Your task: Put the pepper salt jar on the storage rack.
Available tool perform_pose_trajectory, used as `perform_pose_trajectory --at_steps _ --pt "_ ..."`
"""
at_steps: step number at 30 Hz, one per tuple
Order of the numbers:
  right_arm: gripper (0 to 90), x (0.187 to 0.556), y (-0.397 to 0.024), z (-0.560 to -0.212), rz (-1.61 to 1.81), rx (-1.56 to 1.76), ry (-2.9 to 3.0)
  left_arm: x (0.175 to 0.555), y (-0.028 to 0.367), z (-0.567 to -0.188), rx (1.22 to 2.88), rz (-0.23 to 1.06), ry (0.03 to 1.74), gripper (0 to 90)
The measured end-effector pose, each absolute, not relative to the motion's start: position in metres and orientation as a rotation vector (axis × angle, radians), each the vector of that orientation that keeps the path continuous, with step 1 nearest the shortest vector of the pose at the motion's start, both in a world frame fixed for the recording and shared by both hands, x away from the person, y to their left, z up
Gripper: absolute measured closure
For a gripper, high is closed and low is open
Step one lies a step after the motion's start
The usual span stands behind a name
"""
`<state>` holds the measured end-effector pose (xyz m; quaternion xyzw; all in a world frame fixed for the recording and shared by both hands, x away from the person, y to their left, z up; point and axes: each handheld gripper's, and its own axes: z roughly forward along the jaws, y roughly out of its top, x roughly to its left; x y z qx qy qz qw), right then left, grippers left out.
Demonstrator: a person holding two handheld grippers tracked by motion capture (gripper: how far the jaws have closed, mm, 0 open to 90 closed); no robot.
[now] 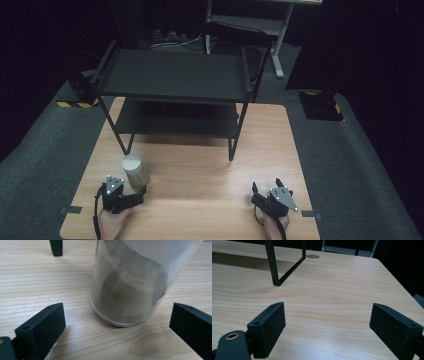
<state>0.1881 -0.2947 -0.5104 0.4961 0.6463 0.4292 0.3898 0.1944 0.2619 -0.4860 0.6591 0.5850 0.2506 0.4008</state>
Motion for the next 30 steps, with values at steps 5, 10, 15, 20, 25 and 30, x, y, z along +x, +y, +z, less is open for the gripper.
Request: perform_pose_trajectory --at_steps 5,10,15,20,25,30 --pt "12.3 0.188 -0.295 -0.511 1.091 1.262 1.640 0.195 0.268 -0.485 1.659 0.599 1.463 0.4" --pt "12.3 0.188 -0.294 -0.511 1.083 1.255 1.641 0.188 0.268 -0.482 1.657 0.620 1.459 0.5" --pt "12.2 0.188 -0.293 -0.511 1.079 1.254 1.638 0.179 0.260 -0.471 1.670 0.725 1.453 3.1" --pt "12.2 0.188 -0.293 -0.511 1.080 1.257 1.633 0.184 0.264 -0.462 1.688 0.697 1.412 4.0" --pt "12.2 0.187 -0.293 -0.511 1.081 1.259 1.629 0.197 0.260 -0.456 1.739 0.671 1.387 6.6" --pt "12.2 0.187 -0.293 -0.512 1.082 1.264 1.614 0.205 0.256 -0.456 1.734 0.673 1.378 7.2"
